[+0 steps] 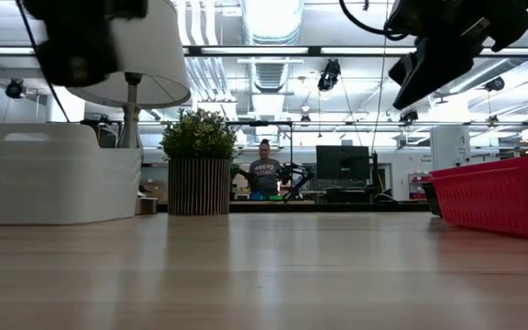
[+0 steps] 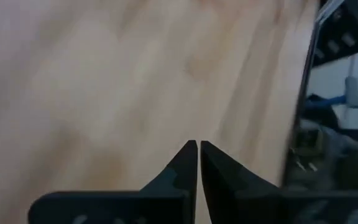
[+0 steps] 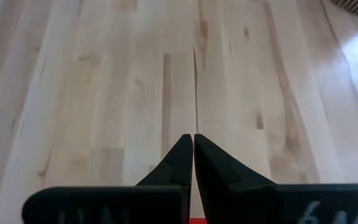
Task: Stack baskets by color
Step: Stack the bottom black bin on top of the black bin
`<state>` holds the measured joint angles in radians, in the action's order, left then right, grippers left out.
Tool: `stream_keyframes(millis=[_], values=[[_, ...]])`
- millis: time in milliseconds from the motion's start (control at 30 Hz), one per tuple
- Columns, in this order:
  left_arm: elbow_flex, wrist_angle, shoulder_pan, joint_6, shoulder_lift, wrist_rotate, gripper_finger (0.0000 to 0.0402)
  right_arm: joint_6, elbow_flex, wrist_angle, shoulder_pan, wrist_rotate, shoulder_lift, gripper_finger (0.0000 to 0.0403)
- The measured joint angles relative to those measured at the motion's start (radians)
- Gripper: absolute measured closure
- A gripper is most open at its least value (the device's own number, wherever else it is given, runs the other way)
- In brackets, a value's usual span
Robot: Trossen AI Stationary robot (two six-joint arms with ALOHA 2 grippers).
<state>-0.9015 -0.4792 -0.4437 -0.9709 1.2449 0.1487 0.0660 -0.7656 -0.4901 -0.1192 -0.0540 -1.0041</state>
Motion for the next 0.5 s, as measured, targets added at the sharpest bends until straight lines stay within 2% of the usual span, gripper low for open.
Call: stream_keyframes(millis=[267,400,500], values=[[-0.109,-0.244,-0.162,-0.623,0.172,-0.378,0.0401,-0.099,0.0,0.035,0.0,-0.001,0.001,0.0394],[-0.147,-0.262,-0.228,-0.836,0.226,-0.419,0.0401,-0.14,0.0,0.035,0.0,-0.001,0.0,0.0394],[-0.154,-0.262,-0.257,-0.917,0.246,-0.417,0.0401,-0.166,0.0,0.048,0.0,-0.001,0.0,0.0394]])
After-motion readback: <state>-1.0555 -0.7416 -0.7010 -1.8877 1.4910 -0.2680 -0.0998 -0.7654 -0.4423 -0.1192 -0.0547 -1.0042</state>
